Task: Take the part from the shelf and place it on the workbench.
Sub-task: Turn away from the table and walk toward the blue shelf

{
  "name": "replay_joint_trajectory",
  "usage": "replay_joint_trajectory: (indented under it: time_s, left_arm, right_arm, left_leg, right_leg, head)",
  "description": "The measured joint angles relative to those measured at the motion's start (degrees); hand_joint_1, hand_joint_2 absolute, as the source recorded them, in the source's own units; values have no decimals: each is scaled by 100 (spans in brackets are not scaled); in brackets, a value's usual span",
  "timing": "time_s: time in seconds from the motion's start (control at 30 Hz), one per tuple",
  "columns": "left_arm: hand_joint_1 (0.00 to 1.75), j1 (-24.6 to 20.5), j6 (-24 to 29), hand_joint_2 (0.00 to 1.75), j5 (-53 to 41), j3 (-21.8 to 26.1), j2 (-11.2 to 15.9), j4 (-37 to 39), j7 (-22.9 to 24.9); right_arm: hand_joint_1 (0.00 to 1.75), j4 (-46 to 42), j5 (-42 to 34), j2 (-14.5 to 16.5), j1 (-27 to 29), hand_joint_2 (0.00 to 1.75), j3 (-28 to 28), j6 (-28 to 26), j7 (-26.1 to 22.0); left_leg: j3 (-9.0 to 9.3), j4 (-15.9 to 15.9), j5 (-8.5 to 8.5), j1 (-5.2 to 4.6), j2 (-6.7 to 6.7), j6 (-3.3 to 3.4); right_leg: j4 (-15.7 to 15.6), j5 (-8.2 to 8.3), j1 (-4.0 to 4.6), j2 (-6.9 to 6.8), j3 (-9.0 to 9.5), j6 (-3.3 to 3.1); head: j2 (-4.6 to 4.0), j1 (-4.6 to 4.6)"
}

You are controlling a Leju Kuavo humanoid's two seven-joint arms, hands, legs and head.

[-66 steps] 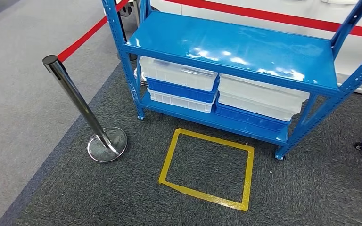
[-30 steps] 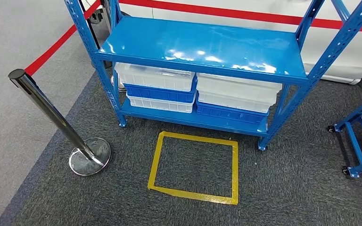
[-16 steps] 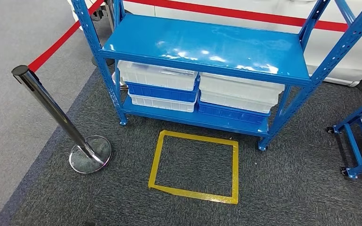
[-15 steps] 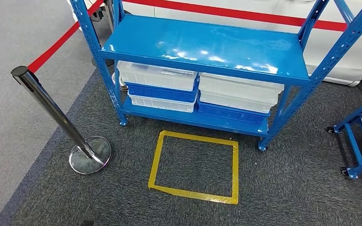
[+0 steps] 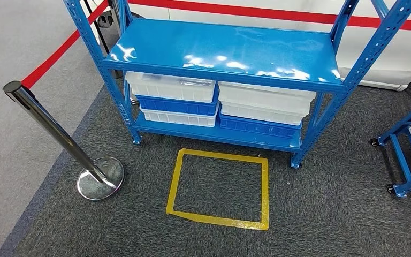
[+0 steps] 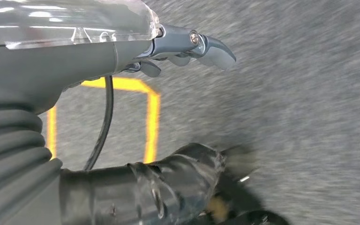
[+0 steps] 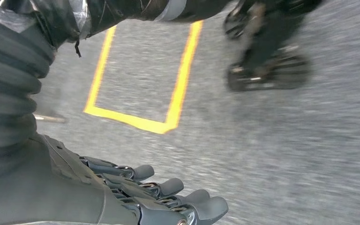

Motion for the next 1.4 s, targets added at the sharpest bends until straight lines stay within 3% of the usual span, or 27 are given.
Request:
replay_joint_trajectory:
  time_s: [0.1, 0.23, 0.37, 0.7, 1.4]
  left_arm:
    - [0, 16, -8, 0, 25, -19, 8, 6, 8]
    - [0, 164, -165, 0, 502, -404, 76, 42, 167]
    - [0, 149, -397, 0, 1224, -940, 215, -83, 402]
    - [0, 84, -687, 0, 2105, -1535, 364, -373, 702]
    - [0, 74, -691, 0, 2134, -1673, 408, -448, 713]
  right_arm:
    - [0, -18, -16, -4, -9, 0, 17, 2, 0]
    - [0, -179, -350, -119, -31, 0, 373, 82, 1]
    - [0, -197, -847, -235, 186, 0, 881, 222, 5]
    - [0, -173, -1460, -360, 473, 0, 1426, 398, 11]
    - [0, -138, -1468, -408, 513, 0, 1551, 399, 11]
  left_leg:
    - [57, -115, 42, 5, 0, -5]
    - [138, -329, 15, -32, -39, 128]
    - [138, -323, -6, -60, -39, 158]
    - [140, -323, -11, -65, -37, 166]
    - [148, -334, -9, -64, -37, 168]
  right_leg:
    - [9, -6, 3, 1, -1, 6]
    - [62, -52, 65, 0, -38, 88]
    - [39, -39, 51, 3, -19, 111]
    - [38, -42, 26, 7, -19, 119]
    - [39, -42, 27, 7, -20, 119]
  head:
    - [0, 0]
    - [1, 7]
    - [1, 4]
    - [1, 4]
    - [1, 4]
